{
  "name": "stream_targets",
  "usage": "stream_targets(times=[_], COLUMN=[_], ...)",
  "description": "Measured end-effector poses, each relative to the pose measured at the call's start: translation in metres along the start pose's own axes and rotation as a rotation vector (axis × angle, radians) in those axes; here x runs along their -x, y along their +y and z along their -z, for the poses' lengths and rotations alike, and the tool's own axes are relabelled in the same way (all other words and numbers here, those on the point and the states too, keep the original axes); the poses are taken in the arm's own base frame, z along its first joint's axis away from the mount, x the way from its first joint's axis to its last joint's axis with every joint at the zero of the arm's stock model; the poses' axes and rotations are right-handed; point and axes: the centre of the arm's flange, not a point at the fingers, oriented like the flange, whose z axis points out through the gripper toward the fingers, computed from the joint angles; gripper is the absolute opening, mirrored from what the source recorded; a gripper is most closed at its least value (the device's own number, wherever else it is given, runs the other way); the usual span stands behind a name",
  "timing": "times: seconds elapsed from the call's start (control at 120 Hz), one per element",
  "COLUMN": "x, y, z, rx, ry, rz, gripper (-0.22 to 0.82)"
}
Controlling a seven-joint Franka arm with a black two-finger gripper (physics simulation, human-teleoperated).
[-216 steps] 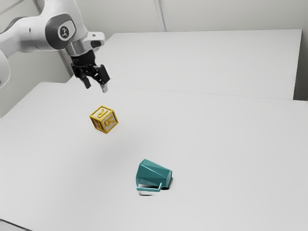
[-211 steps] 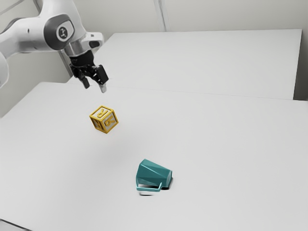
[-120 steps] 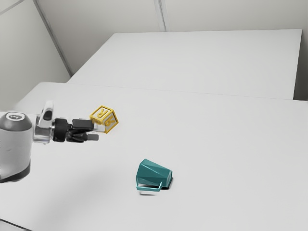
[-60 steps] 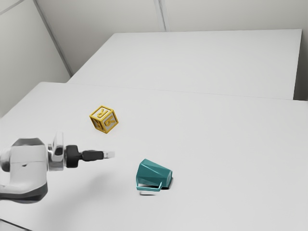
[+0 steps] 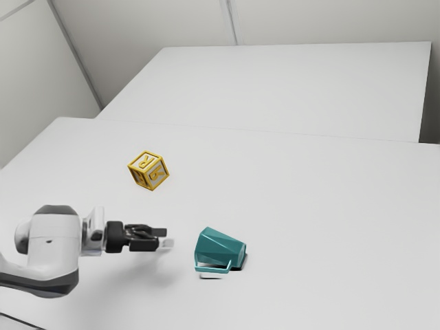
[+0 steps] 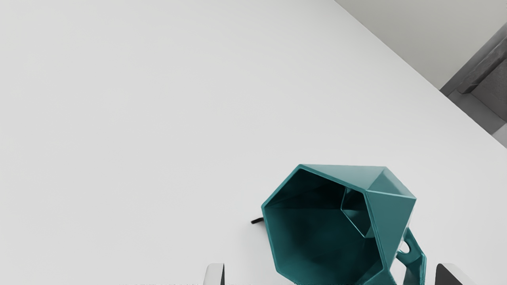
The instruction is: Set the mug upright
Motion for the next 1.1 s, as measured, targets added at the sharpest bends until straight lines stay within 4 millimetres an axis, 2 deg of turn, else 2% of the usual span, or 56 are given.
stream_targets(times=[0.533,1.1], x=[0.003,0.017], y=[0.022,0.035], z=[-0.032,-0.061], rx=[0.052,0.059], ry=[0.001,-0.020], rz=[-0.134,-0.156], gripper=[0.57,0.56])
